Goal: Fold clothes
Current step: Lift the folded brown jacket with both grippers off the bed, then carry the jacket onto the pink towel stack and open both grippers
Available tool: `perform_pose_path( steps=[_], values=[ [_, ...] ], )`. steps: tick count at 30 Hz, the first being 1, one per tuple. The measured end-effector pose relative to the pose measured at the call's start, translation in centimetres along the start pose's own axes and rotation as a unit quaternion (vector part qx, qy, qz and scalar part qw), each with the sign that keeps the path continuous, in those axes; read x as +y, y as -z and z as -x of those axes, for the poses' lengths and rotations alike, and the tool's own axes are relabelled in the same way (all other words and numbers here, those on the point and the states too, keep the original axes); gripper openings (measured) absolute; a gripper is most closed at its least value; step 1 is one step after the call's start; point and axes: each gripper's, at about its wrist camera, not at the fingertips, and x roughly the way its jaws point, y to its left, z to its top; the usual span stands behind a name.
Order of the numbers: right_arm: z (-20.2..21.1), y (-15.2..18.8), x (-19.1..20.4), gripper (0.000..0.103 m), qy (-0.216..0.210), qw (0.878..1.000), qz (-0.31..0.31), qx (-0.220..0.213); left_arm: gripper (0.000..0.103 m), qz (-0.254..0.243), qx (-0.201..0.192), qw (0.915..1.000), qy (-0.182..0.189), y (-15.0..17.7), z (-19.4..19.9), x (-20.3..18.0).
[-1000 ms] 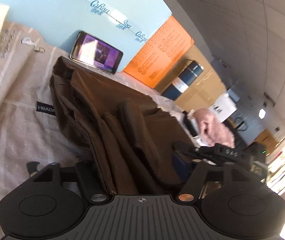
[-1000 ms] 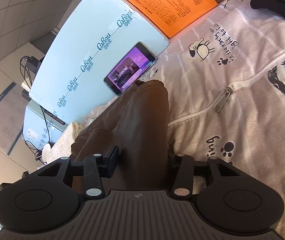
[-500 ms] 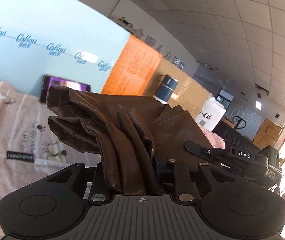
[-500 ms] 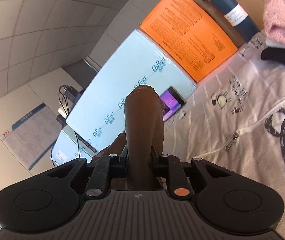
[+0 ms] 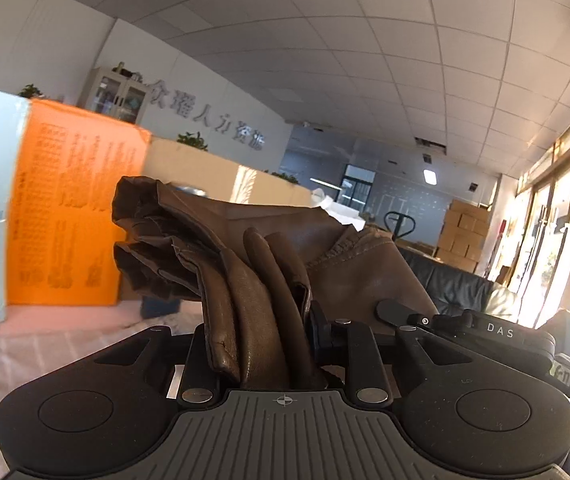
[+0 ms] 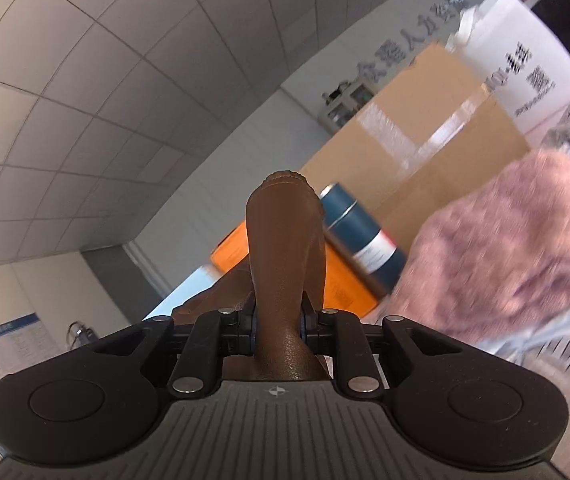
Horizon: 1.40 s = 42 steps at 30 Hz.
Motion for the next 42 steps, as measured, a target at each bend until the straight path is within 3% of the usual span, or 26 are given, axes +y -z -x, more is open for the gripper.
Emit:
perform_pose_path(
  steps=[5,9,12,13,14,16,18,21,23,25,31,36,42],
  values=[
    [-1.7,-4.0,-4.1,0.016,0.066,0.995,0.003,-0.073,0.023,-0.015,0.004,0.9997,0.021,-0.8,-7.4,-1.8],
    [-2.2,-4.7,-7.1,0.016,0.11,0.986,0.011,-0.123,0.023,-0.013,0.021,0.9989,0.041,-0.1,-12.0,-2.2],
    [-2.7,-4.5,-9.5,0.016,0.15,0.978,0.022,-0.141,0.025,-0.046,0.041,0.9977,0.029,1.0,-14.3,-2.4],
    [-2.9,-4.5,-10.1,0.016,0.172,0.975,0.028,-0.14,0.031,-0.055,0.049,0.9971,0.016,1.4,-14.7,-2.4],
    [-2.9,-4.6,-10.7,0.016,0.195,0.971,0.028,-0.135,0.035,-0.059,0.054,0.9968,0.001,1.9,-14.9,-2.4],
    [-2.6,-4.9,-12.0,0.017,0.223,0.967,0.012,-0.123,0.065,-0.054,0.064,0.9962,-0.026,2.5,-14.8,-2.2],
    [-2.8,-4.8,-12.7,0.028,0.255,0.96,0.005,-0.111,0.08,-0.039,0.068,0.9953,-0.057,2.7,-14.1,-1.8],
    [-3.6,-4.5,-13.9,0.041,0.311,0.946,-0.002,-0.088,0.094,-0.007,0.077,0.9933,-0.086,3.4,-14.0,-0.4],
    [-4.3,-4.3,-15.1,0.044,0.337,0.939,-0.016,-0.069,0.096,0.012,0.096,0.9896,-0.107,4.2,-15.0,0.6],
    [-4.6,-3.9,-15.5,0.048,0.355,0.933,-0.018,-0.056,0.096,0.024,0.113,0.9878,-0.105,4.9,-15.8,1.1],
    [-5.5,-2.5,-14.1,0.059,0.402,0.911,0.071,-0.06,0.099,-0.011,0.077,0.9907,-0.112,4.7,-14.5,0.2],
    [-4.9,-2.5,-13.6,0.081,0.413,0.904,0.07,-0.084,0.101,-0.051,0.046,0.9909,-0.116,4.4,-12.7,-0.7],
    [-3.9,-1.8,-11.6,0.095,0.401,0.903,0.095,-0.118,0.103,-0.084,0.014,0.9884,-0.126,3.2,-7.2,-1.5]
  ],
)
